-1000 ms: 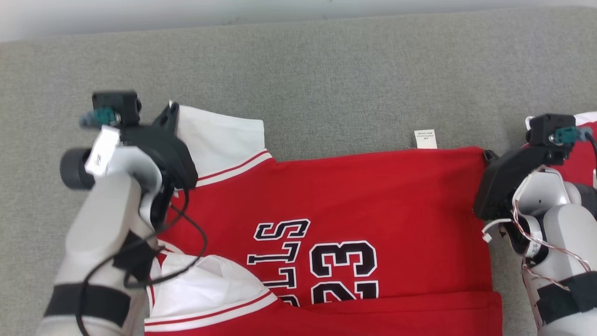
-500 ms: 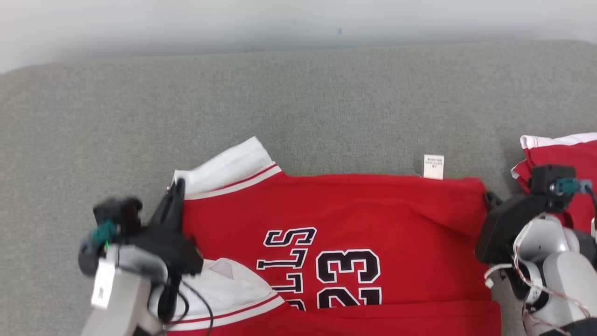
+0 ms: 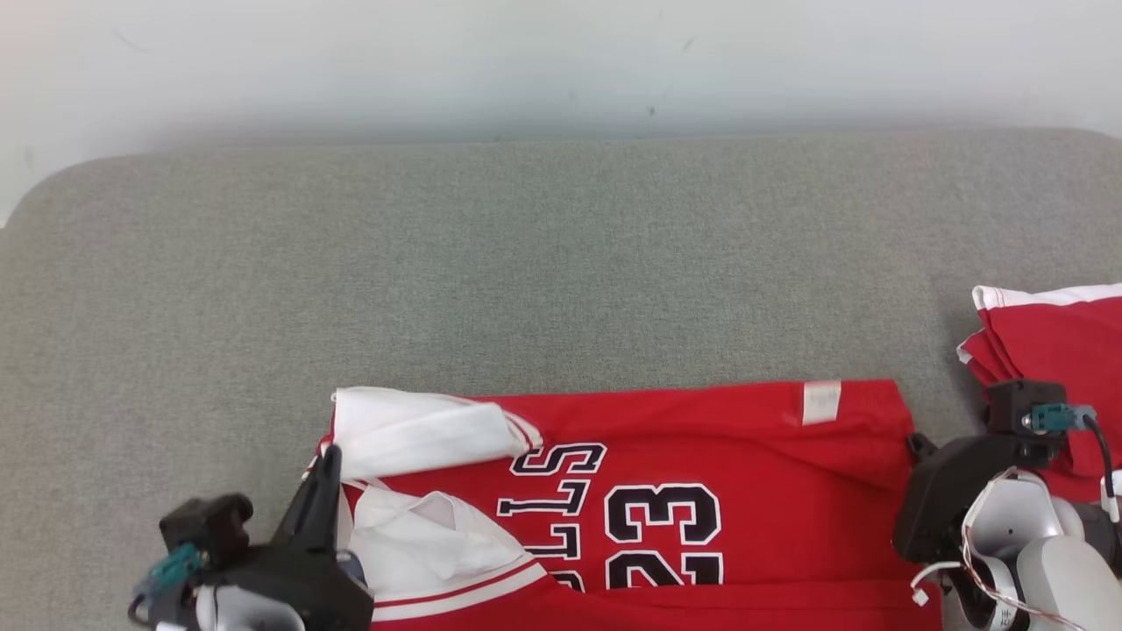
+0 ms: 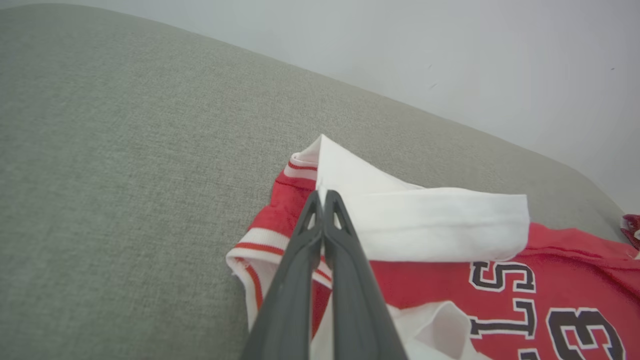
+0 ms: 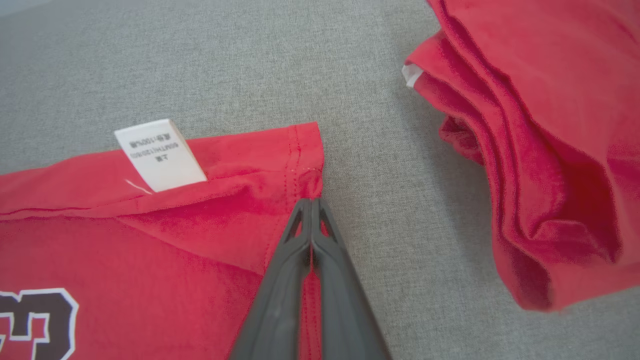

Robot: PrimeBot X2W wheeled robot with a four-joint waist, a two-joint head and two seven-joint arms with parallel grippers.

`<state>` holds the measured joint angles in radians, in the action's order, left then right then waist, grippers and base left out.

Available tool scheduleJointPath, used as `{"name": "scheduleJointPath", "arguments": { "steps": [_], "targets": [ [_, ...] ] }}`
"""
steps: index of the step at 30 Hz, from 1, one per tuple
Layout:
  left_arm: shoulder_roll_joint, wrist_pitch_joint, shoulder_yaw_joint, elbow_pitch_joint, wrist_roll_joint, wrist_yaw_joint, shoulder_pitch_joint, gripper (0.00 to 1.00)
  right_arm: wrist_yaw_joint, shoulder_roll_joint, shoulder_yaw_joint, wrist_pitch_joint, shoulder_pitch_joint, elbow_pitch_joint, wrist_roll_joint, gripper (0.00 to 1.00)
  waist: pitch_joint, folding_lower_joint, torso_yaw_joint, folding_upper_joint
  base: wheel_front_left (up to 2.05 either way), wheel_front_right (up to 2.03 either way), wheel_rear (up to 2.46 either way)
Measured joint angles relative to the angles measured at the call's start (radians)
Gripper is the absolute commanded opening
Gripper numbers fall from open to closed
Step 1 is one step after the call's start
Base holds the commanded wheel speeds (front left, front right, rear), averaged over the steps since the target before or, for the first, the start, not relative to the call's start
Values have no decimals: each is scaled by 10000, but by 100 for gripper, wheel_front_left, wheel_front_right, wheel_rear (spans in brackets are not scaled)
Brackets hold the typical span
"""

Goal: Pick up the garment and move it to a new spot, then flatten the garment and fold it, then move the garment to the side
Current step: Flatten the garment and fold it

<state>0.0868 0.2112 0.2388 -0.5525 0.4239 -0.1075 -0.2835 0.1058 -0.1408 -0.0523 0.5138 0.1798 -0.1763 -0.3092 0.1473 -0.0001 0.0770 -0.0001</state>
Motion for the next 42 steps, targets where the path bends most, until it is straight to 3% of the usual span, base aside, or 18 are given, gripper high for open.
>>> {"name": "scheduleJointPath", "arguments": {
  "steps": [12,42],
  "targets": [
    [79,-713,-15,1216,453,31,1426,0,-2,15,-127,155,-744,186,-222,0,-452,0,88,0,0,0,0],
    [418,-2299,-336,3335,980,905,3462,0,90,238,-550,332,-2202,878,-251,0,-1051,0,52,1,0,0,0]
  ]
}}
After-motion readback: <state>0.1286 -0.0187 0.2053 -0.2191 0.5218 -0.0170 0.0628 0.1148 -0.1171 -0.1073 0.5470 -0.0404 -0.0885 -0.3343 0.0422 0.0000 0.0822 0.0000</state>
